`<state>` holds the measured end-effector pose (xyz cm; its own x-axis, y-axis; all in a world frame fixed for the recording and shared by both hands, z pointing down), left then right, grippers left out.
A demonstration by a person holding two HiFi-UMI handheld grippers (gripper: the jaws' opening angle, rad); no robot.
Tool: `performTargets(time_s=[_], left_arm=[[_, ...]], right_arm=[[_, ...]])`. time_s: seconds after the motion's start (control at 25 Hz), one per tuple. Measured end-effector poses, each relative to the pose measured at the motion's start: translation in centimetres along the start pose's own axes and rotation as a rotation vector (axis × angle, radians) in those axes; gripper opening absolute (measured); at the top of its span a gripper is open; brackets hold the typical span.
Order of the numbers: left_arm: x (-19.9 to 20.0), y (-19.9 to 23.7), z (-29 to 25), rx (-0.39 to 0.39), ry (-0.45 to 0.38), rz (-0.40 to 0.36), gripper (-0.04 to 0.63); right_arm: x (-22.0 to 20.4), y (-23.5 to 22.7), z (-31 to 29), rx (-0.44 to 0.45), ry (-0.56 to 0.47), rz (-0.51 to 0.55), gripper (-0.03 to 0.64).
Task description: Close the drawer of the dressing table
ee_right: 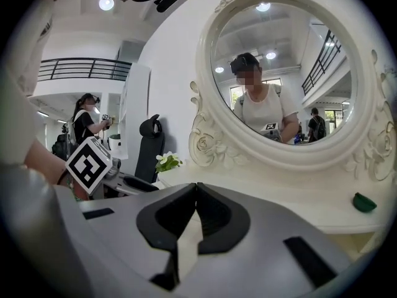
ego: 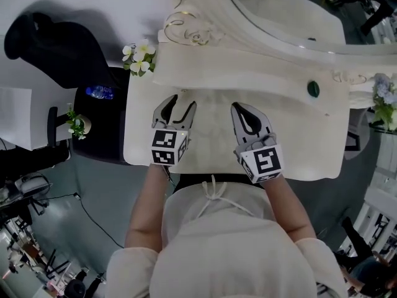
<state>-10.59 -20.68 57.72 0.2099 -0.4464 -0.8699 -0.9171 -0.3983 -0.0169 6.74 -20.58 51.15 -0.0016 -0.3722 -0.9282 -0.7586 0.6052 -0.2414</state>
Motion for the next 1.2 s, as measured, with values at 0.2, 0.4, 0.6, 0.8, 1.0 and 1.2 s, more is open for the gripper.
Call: performTargets(time_s=[0.2,0.4,0.6,0.8,1.0,1.2], left_arm=[[2.6,-0.4,2.9,-0.027,-0.066,-0.064,0.235],[5.7,-0.9,6.5,-0.051,-0.139,-0.129,0.192],[8.9,-1.6,9.6,-0.072,-0.215,-0.176,0.139],[12.4,-2.2,12.5,-0.076,-0.309,-0.222,0.077],[15.2,-2.2,14.3,-0.064,-0.386,-0.245,0.031],[16.4,-3.2,16.3,-0.104,-0.408,-0.259,0.026]], right_arm=[[1.4,1.7,1.6,-0.017,-0.032,0.022,0.006],[3.4,3.1,3.5,-0.042,-0.070,0.035,0.006],[5.2,4.1,5.4,-0.064,-0.109,0.044,0.006],[7.2,4.8,7.1,-0.078,-0.156,0.063,0.006],[9.0,4.9,8.4,-0.081,-0.194,0.078,0.006],[9.8,5.6,9.7,-0.029,-0.191,0.102,0.005]])
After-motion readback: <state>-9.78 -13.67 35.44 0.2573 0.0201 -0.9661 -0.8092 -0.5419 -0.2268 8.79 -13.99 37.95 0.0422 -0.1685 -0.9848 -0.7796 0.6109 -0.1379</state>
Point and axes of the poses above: the fingertips, and each gripper's own axes: z backward along the fingers, y to its left, x out of its top, the point moved 4 cm from there along z, backward along the fingers, and after that the axes turned 12 degrees about -z, right-handed, at the moved point
